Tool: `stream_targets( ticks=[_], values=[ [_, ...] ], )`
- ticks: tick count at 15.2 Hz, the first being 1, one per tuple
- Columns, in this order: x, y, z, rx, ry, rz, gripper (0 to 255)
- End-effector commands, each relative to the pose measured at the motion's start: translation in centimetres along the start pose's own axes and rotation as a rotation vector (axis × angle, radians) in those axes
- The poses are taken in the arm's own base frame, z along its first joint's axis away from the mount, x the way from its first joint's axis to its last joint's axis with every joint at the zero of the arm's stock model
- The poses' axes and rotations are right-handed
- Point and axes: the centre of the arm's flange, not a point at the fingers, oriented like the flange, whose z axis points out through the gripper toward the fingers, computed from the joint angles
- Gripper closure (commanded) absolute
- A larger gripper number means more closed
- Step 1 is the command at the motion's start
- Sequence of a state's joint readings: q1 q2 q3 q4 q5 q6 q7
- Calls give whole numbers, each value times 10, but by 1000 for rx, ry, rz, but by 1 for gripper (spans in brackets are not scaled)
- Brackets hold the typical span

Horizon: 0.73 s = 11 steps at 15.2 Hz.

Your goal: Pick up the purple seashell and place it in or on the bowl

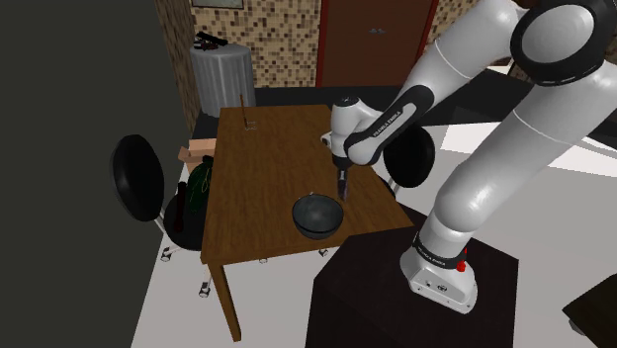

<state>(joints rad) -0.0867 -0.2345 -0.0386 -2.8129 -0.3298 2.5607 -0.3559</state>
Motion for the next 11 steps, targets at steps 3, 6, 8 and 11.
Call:
stream_targets(
  ticks=[3, 6, 8, 11],
  values=[
    [-3, 2, -20, 1, -1, 0, 255],
    [-5, 4, -35, 1, -1, 0, 255],
    [-6, 6, -46, 1, -1, 0, 255],
    [-7, 8, -61, 1, -1, 0, 255]
  ],
)
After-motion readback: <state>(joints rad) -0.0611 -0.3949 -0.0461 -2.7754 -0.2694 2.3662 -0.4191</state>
